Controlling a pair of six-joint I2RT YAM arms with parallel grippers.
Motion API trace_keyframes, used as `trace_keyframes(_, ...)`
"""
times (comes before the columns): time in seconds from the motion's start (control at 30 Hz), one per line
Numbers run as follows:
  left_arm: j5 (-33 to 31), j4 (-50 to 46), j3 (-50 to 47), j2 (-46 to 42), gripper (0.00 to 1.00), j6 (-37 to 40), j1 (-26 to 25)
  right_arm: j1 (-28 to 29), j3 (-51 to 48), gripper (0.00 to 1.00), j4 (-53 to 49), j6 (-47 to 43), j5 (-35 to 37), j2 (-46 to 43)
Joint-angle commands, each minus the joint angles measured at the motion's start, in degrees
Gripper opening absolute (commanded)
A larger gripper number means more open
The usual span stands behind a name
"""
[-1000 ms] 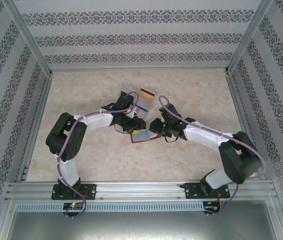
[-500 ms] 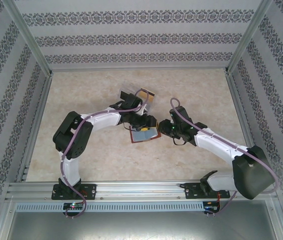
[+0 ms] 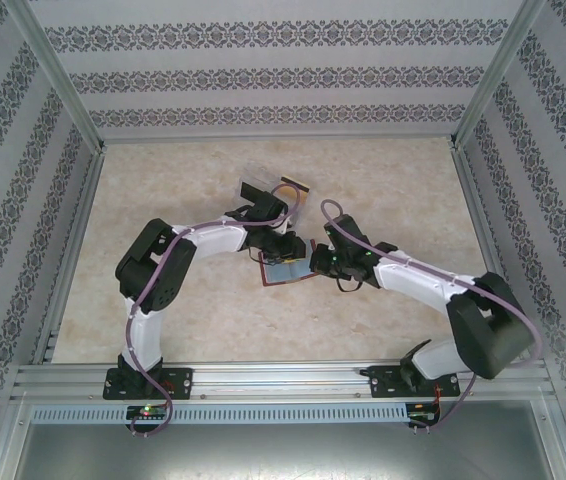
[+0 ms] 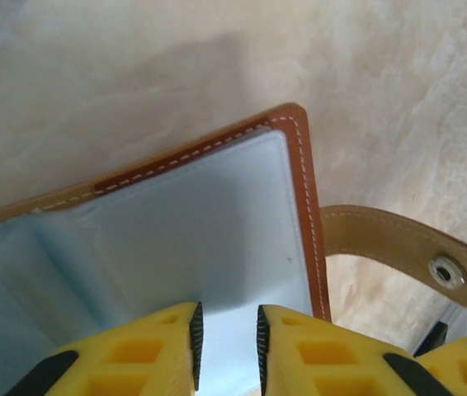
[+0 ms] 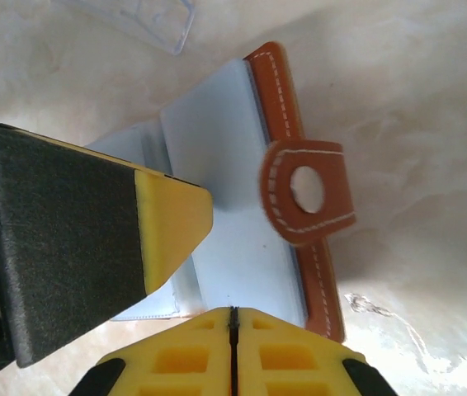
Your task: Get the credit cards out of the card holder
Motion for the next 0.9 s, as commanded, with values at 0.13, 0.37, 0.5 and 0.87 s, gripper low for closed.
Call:
trace_keyframes(0.13, -3.4, -2.7, -1.7, -5.0, 0.17, 0.4, 0.0, 0.7, 3.8, 0.09, 0.4, 0.9, 1.6, 5.7)
trace_keyframes(0.37, -8.1, -7.1, -8.3, -14.3, 0.33, -1.4, 3.3, 0.5, 4.5, 0.1, 0.1, 1.6, 2.2, 9.7)
trace_keyframes(0.5, -9.3, -9.5, -11.2, -17.5, 0.46, -2.3, 4.6, 0.6, 5.3, 0.11, -1.0, 1.0, 2.3, 11.2)
trace_keyframes(0.87, -5.7, -8.6, -8.9, -12.3, 0.51, -3.2, 4.6, 0.6, 4.3, 0.12, -1.3, 1.9, 3.7, 12.4)
